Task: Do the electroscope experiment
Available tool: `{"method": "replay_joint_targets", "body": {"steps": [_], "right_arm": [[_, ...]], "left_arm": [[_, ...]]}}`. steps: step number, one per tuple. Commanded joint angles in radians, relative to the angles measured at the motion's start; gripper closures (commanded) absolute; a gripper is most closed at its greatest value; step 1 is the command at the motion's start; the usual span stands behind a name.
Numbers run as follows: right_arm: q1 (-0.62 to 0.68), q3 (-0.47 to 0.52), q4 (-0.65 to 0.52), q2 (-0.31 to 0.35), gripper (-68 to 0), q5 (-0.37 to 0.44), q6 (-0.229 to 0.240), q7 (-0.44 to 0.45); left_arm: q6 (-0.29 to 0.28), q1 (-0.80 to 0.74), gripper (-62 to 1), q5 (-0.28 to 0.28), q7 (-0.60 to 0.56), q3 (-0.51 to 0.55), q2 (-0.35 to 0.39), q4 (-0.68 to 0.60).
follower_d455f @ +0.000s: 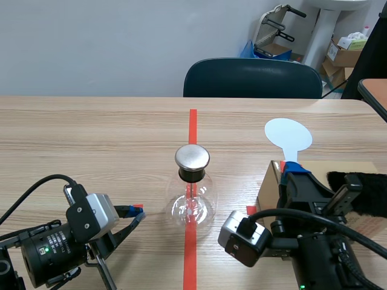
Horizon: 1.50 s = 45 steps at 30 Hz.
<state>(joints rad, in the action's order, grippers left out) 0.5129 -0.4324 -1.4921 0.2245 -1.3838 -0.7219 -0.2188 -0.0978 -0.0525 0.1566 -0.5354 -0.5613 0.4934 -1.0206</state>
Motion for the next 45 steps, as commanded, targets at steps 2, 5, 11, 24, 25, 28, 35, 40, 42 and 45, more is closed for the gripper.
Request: {"method": "replay_joint_targets", "body": {"steps": [2,5,11,24,25,28,35,40,42,45], "right_arm": [[-0.014,0.007,-0.025,0.003,-1.8,0.0,-0.061,-0.004],[-0.014,0.007,-0.025,0.003,-1.8,0.0,-0.061,-0.004],[-0.014,0.007,-0.025,0.003,-1.8,0.0,-0.061,-0.004],[-0.014,0.007,-0.025,0.003,-1.8,0.0,-0.061,-0.004],[-0.014,0.007,-0.025,0.003,-1.8,0.0,-0.061,-0.004],[-0.014,0.007,-0.025,0.003,-1.8,0.0,-0.061,-0.004],[-0.014,0.007,-0.025,0.003,-1.8,0.0,-0.061,-0.004],[-0.014,0.007,-0.025,0.003,-1.8,0.0,-0.061,-0.004],[-0.014,0.007,-0.025,0.003,-1.8,0.0,-0.061,-0.004],[-0.014,0.007,-0.025,0.003,-1.8,0.0,-0.061,-0.004]], "left_arm": [[0.006,0.0,-5.5,-0.003,-0.021,0.007,0.004,-0.008],[0.006,0.0,-5.5,-0.003,-0.021,0.007,0.004,-0.008],[0.006,0.0,-5.5,-0.003,-0.021,0.007,0.004,-0.008],[0.005,0.0,-5.5,-0.003,-0.021,0.007,0.004,-0.008],[0.005,0.0,-5.5,-0.003,-0.021,0.007,0.004,-0.008],[0.005,0.0,-5.5,-0.003,-0.022,0.007,0.004,-0.008],[0.005,-0.003,-5.5,-0.003,-0.028,0.007,0.005,-0.008],[0.005,-0.017,-5.5,-0.007,-0.074,0.007,0.011,-0.009],[0.005,-0.022,-5.5,-0.008,-0.098,0.007,0.016,-0.009],[0.006,-0.028,-5.5,-0.022,-0.127,0.007,0.026,-0.009]]}}
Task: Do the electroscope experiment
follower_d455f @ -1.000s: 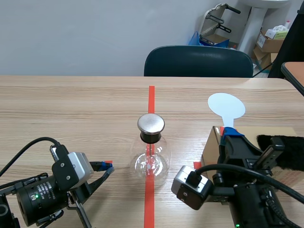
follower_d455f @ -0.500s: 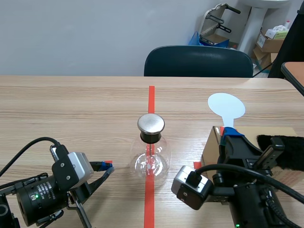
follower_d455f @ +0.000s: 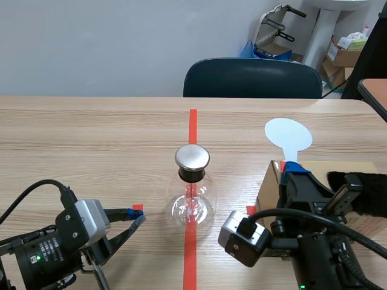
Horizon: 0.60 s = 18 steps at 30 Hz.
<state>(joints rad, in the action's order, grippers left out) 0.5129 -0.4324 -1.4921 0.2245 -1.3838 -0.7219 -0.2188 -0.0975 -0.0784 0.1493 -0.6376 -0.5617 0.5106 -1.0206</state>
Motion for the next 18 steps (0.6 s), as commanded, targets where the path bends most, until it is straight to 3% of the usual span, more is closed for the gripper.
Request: {"method": "replay_joint_targets", "body": {"steps": [1,11,18], "right_arm": [[-0.014,0.007,-0.025,0.003,-1.8,0.0,-0.061,-0.004],[0.008,0.009,-0.028,0.008,-2.3,0.004,-0.061,-0.005],[0.125,0.065,-0.108,0.014,-2.2,0.003,-0.061,0.035]], "left_arm": [[0.005,-0.003,-5.5,-0.026,-0.032,0.008,0.011,-0.009],[0.005,-0.055,-7.3,-0.121,-0.148,0.007,0.06,-0.047],[0.005,-0.154,-34.8,-0.135,-0.213,0.007,0.137,-0.159]]}}
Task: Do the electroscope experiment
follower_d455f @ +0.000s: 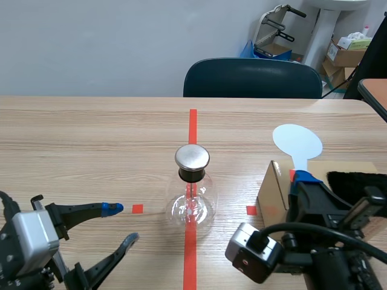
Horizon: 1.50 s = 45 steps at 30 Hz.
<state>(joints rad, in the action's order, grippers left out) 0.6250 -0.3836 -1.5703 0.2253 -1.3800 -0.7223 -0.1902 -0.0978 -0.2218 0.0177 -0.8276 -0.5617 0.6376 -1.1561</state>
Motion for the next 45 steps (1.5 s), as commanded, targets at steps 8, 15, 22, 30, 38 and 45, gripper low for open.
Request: {"method": "replay_joint_targets", "body": {"steps": [8,15,22,30,38,45], "right_arm": [[0.143,0.168,-0.041,-0.026,-2.2,0.029,-0.061,0.157],[0.159,0.277,-0.035,-0.077,-2.2,0.109,-0.061,0.3],[0.15,0.32,0.023,-0.112,-2.2,0.116,-0.061,0.427],[0.128,0.328,0.074,-0.132,-2.2,0.116,-0.061,0.499],[0.127,0.346,0.113,-0.143,-2.2,0.116,-0.061,0.533],[0.12,0.345,0.142,-0.143,-2.2,0.116,-0.061,0.529]], "left_arm": [[0.005,-0.147,-37.7,-0.008,-0.044,0.008,0.135,-0.174],[0.011,-0.242,-37.7,-0.008,-0.051,0.008,0.22,-0.29],[0.062,-0.297,-37.7,-0.008,-0.051,0.046,0.233,-0.337],[0.061,-0.296,-37.7,-0.051,-0.076,0.076,0.233,-0.346],[0.062,-0.297,-37.7,-0.033,-0.118,0.084,0.245,-0.346],[0.063,-0.296,-37.7,-0.016,-0.146,0.085,0.245,-0.357]]}}
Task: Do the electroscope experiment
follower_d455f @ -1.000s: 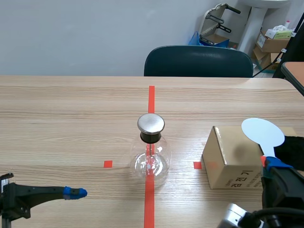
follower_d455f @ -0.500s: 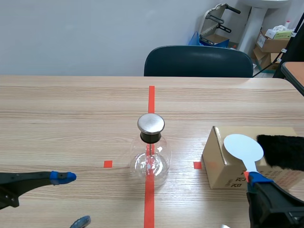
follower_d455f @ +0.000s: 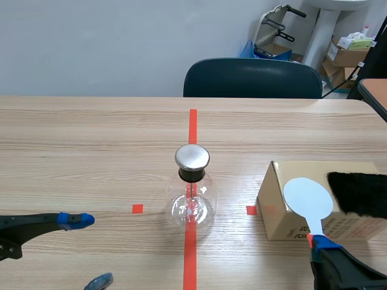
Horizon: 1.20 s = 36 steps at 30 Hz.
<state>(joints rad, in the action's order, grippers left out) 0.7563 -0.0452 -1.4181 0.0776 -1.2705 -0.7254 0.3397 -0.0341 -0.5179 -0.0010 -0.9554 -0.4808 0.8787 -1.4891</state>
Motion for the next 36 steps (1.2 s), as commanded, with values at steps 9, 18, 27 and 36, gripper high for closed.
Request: {"method": "replay_joint_targets", "body": {"steps": [9,18,27,36], "right_arm": [[-0.011,0.007,-0.01,0.005,-16.9,0.007,-0.058,-0.026],[-0.011,0.007,-0.01,0.005,-67.2,0.007,-0.058,-0.027],[-0.011,0.007,-0.01,0.005,-67.9,0.011,-0.058,-0.027],[-0.011,0.007,-0.01,0.005,-67.9,0.011,-0.058,-0.027]], "left_arm": [[0.022,0.0,-37.7,0.076,-0.021,0.005,0.001,-0.037],[0.024,0.0,-37.7,0.076,-0.02,0.005,0.0,-0.038],[0.024,0.0,-37.5,0.076,-0.02,0.005,0.0,-0.038],[0.024,0.0,-37.5,0.103,-0.011,0.005,0.0,-0.038]]}}
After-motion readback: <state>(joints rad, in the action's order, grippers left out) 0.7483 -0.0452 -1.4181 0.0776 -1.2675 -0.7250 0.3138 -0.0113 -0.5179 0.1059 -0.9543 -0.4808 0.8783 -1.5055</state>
